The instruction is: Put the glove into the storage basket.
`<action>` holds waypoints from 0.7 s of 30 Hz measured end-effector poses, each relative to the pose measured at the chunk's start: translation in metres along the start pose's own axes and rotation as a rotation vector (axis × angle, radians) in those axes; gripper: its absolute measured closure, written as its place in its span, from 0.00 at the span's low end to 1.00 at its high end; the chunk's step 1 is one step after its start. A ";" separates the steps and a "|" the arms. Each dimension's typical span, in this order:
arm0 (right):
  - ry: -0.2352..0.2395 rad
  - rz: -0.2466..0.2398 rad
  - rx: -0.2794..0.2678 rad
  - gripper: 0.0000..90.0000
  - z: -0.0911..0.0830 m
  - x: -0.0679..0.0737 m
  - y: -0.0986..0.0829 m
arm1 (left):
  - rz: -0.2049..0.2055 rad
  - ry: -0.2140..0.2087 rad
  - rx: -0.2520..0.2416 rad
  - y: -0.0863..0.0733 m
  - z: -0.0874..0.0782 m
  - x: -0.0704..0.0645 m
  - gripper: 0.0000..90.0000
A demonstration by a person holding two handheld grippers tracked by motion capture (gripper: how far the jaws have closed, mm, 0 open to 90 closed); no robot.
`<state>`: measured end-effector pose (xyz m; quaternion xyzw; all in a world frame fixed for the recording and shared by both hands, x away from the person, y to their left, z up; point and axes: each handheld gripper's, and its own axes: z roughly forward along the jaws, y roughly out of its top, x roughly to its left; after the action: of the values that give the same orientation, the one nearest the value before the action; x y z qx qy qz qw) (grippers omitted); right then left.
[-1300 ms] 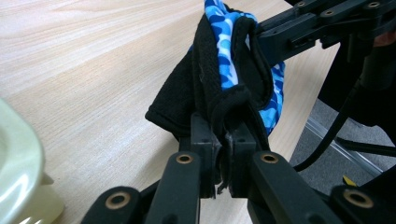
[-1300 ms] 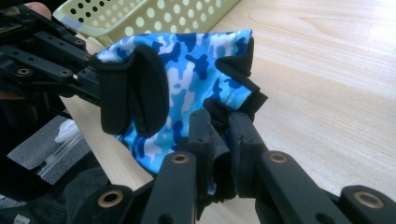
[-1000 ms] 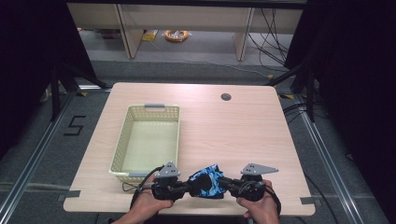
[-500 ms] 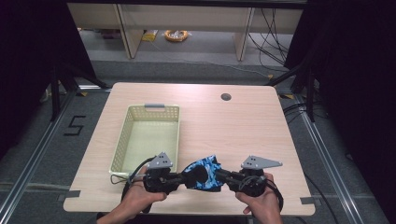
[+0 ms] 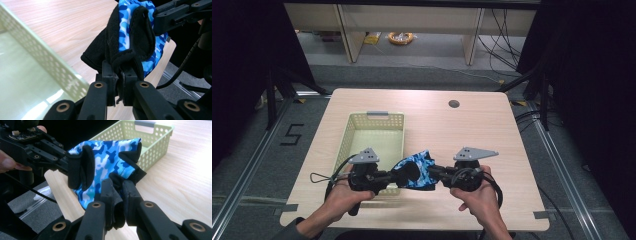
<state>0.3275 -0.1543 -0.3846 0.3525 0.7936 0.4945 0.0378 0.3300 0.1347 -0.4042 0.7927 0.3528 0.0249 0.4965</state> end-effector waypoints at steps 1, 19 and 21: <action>0.012 -0.015 -0.008 0.90 0.003 -0.001 0.003 | 0.002 0.013 -0.001 0.001 -0.003 0.002 0.93; 0.064 -0.039 0.031 0.90 0.072 0.011 0.051 | -0.077 0.108 0.026 0.004 -0.053 0.060 0.93; 0.072 -0.042 0.042 0.90 0.083 0.012 0.055 | -0.086 0.112 0.033 0.002 -0.056 0.066 0.93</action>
<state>0.3811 -0.0695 -0.3787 0.3183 0.8119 0.4893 0.0123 0.3591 0.2160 -0.3947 0.7824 0.4140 0.0423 0.4633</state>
